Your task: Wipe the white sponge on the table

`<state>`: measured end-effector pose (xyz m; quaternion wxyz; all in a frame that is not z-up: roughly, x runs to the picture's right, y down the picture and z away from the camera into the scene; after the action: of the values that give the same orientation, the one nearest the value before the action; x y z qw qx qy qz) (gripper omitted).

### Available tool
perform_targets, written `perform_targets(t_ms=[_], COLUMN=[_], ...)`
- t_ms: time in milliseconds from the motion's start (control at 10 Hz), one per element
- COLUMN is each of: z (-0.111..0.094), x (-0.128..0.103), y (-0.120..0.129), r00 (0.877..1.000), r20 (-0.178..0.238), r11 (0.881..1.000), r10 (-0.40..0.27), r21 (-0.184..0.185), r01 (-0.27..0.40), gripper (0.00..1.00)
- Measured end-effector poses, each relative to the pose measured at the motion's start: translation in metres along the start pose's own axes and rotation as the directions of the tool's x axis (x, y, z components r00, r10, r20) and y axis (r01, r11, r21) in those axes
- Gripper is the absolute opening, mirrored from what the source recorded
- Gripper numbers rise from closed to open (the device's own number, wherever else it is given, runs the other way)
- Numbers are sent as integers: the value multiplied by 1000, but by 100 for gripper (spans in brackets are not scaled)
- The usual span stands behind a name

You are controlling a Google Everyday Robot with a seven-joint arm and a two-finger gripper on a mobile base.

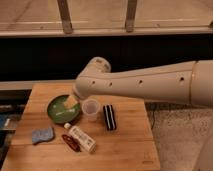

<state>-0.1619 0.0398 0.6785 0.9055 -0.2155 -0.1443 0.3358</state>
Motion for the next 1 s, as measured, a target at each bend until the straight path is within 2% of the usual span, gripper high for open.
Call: perform_targets(t_ms=[300,400,500,700,900,1000], z=[28,40,60,84,99,100], x=[-27,-32,-35,-29,-24,-24], y=[51,67,88,104,123,128], r00=[994,992,986,981,977,974], r20=[7,5,-3,-23,-34,-36], r11=[990,984,974,963,946,940], r10=[-107,-130,-166,-191,-212,-225], r21=[-94,-123,-157,-200,-256,-271], r01=[107,129,163,183,197,207], gripper=[80,80,80,80,80,80])
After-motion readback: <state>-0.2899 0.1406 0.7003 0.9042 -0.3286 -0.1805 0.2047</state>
